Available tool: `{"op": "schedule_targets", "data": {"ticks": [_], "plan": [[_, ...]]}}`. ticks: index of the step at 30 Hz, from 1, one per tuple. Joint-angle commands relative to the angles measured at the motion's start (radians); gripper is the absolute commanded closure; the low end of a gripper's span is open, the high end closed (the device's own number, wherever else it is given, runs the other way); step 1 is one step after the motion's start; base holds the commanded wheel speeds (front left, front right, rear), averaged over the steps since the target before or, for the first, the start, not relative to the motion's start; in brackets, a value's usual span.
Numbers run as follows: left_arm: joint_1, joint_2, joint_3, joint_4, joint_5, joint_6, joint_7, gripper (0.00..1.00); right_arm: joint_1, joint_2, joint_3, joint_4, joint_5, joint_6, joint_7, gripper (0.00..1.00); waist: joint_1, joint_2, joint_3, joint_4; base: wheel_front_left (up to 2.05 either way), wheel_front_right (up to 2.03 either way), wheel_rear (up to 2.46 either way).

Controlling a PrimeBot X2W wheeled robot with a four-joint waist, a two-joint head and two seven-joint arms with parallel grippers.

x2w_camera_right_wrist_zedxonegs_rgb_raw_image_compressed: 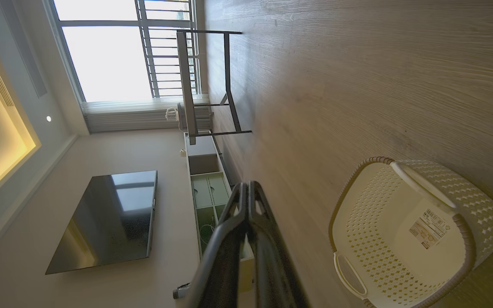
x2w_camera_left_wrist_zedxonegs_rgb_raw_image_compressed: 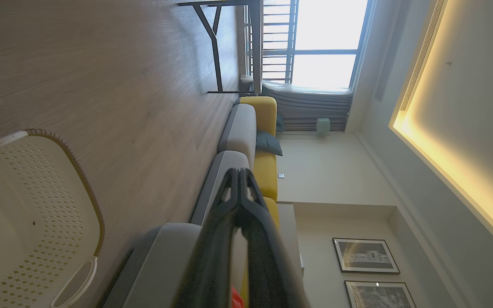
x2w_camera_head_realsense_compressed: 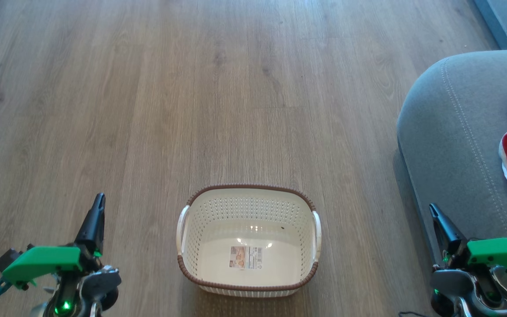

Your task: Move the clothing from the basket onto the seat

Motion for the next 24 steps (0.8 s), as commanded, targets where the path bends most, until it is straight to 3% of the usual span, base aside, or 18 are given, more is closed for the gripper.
{"op": "schedule_targets", "data": {"ticks": [1,24], "plan": [[-0.046,0.004,0.037,-0.034,-0.005,-0.007,0.004,1.0,-0.049,-0.007,0.017,-0.032,0.006,0.007,0.008,1.0,0.0,0.0,0.0,0.0,0.0,0.0,0.0],[-0.046,0.004,0.036,-0.034,-0.005,-0.007,0.004,1.0,-0.049,-0.007,0.017,-0.032,0.006,0.007,0.008,1.0,0.0,0.0,0.0,0.0,0.0,0.0,0.0]]}}
